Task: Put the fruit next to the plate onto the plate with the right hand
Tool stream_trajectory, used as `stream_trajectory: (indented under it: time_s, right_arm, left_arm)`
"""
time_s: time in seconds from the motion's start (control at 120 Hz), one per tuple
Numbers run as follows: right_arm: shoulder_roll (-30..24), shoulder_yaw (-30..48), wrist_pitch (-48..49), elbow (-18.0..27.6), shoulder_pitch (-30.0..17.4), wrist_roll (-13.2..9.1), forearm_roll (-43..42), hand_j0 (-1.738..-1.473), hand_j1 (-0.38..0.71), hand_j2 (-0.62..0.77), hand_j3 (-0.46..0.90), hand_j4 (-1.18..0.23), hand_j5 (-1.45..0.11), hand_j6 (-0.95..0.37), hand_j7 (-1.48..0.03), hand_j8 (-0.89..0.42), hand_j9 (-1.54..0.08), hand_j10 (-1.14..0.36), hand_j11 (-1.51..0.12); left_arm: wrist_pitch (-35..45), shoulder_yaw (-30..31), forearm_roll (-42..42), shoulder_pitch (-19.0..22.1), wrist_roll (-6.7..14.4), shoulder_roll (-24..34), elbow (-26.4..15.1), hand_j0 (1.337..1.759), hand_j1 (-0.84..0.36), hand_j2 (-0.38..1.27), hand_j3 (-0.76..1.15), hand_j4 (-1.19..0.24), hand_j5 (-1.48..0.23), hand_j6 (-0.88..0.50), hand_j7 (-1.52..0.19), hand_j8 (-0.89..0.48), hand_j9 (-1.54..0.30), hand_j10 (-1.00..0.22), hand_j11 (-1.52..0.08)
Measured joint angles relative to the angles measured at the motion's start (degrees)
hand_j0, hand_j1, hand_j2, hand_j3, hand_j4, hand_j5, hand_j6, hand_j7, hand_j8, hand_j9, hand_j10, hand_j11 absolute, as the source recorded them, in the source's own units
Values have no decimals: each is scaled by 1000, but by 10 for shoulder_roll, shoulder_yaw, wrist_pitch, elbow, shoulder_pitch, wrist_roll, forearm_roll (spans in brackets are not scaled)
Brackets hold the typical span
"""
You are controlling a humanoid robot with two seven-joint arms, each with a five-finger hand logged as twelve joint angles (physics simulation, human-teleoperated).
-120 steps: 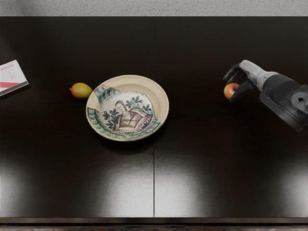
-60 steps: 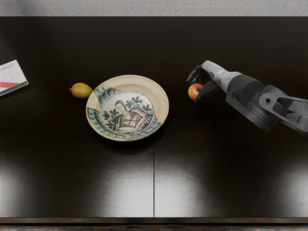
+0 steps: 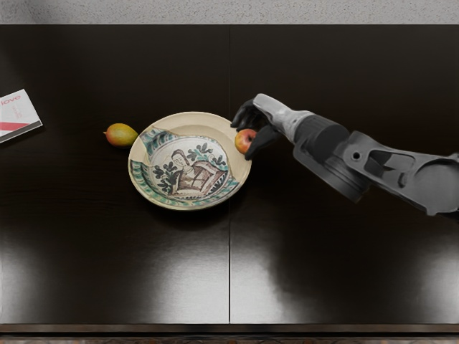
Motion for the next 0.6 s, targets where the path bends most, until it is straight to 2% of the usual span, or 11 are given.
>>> stream_trajectory:
  time_s: [0.233, 0.417, 0.467, 0.6]
  right_arm:
    - [34, -4, -1, 0, -1, 0, -5, -1658, 299, 428, 0, -646, -887, -575, -861, -446, -864, -616, -859]
    - [60, -9, -2, 0, -24, 0, -21, -1658, 290, 410, 0, -640, -876, -578, -852, -448, -856, -617, -851]
    - [68, -9, -2, 0, -28, 0, -27, -1658, 243, 312, 0, -581, -791, -533, -771, -428, -775, -565, -771]
    - [84, -10, -12, 1, -33, 0, -48, -1658, -1, 157, 0, -336, -456, -312, -445, -257, -447, -328, -445]
  left_arm:
    - [0, 0, 0, 0, 0, 0, 0, 1658, 69, 46, 0, -233, -303, -233, -303, -233, -303, -233, -303]
    - [0, 0, 0, 0, 0, 0, 0, 1658, 69, 46, 0, -233, -303, -233, -303, -233, -303, -233, -303]
    - [0, 0, 0, 0, 0, 0, 0, 1658, 69, 46, 0, -233, -303, -233, -303, -233, -303, -233, -303]
    - [0, 0, 0, 0, 0, 0, 0, 1658, 69, 46, 0, -233, -303, -233, -304, -233, -304, -233, -304]
